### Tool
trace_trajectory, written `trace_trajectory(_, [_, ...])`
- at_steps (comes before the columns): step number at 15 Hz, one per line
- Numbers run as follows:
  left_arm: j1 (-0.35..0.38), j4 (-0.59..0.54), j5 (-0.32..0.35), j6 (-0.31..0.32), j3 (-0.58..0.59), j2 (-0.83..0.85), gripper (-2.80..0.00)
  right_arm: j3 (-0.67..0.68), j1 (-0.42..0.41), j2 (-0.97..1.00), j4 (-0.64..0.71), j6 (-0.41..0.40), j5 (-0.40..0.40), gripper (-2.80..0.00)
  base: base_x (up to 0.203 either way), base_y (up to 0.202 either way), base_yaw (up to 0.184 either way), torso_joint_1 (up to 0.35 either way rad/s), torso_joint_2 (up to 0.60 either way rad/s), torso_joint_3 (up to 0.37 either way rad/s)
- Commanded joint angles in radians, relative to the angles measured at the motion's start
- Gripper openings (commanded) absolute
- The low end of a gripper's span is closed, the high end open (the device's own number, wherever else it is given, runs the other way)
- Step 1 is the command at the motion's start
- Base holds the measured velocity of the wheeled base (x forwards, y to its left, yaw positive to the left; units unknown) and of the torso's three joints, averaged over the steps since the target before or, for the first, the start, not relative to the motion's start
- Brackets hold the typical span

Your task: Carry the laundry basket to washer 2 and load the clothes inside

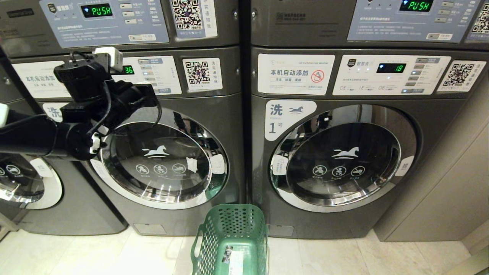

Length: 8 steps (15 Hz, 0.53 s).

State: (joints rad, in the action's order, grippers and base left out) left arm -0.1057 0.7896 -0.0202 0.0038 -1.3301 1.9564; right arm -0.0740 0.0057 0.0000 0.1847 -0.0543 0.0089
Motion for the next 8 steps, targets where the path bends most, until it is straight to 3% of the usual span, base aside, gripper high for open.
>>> trace_trajectory(1, [-0.001,0.031,-0.002,0.002,0.053,0.007,-2.8,0.0,0.0,0.002,0.001,-0.001,0.0,-2.8,0.0,0.0,0.0,0.0,0.0,0.0])
trace_trajectory(4, [0.0,0.096,-0.016,0.004,0.113,0.0,-2.8,0.0,0.0,0.002,0.001,-0.001,0.0,-2.8,0.0,0.0,0.0,0.0,0.0,0.0])
trace_trajectory(8, [0.0,0.097,-0.023,0.001,0.104,0.011,-2.8,0.0,0.0,0.002,0.001,-0.001,0.0,-2.8,0.0,0.0,0.0,0.0,0.0,0.0])
